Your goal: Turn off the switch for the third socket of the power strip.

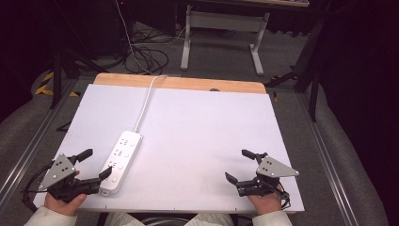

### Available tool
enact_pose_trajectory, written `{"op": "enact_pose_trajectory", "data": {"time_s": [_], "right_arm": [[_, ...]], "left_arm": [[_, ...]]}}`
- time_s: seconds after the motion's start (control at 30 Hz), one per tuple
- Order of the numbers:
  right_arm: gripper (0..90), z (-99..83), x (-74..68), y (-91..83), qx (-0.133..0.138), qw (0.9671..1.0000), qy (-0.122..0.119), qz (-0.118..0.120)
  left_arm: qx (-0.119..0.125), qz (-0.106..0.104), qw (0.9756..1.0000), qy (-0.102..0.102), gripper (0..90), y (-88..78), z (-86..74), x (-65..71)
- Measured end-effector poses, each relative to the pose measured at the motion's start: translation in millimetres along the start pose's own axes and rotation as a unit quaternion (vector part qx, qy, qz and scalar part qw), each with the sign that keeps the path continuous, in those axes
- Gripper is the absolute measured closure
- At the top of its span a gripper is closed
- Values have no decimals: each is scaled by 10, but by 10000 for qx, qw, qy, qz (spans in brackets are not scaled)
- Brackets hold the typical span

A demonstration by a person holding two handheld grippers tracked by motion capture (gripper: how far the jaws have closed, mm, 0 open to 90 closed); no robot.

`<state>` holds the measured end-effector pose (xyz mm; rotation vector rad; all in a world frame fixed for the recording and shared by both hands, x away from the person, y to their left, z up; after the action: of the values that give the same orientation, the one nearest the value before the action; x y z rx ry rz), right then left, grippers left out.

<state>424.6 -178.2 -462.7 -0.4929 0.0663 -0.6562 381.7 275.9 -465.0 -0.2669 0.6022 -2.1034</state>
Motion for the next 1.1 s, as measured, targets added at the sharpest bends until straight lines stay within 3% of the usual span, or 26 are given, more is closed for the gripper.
{"op": "enact_pose_trajectory", "data": {"time_s": [0.33, 0.6, 0.83, 1.1], "right_arm": [[64, -9, -6, 0, -36, 10000, 32, 36], [64, -5, -18, 18, -49, 10000, 4, 57], [66, -8, -10, 25, -69, 10000, 8, 68], [67, -15, -15, 30, -113, 9999, 20, 80]], "left_arm": [[-42, -52, 10000, -65, 144, -4, 8, 14], [-49, 57, 10000, 57, 144, -17, 17, 7], [-125, -57, 9999, -54, 151, -38, 35, 6], [-182, 111, 9997, 141, 161, -47, 80, 9]]}}
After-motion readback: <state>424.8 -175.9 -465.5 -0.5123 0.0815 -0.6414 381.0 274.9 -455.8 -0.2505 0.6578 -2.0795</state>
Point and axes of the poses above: each handheld gripper's, and its own axes: y roughly forward along the jaws, z roughly out of its top, x roughly to its right, the point moved 6 cm from there along y, roughly forward along the jaws, and after that the axes turned 10 degrees about -x, right-handed, at the moved point
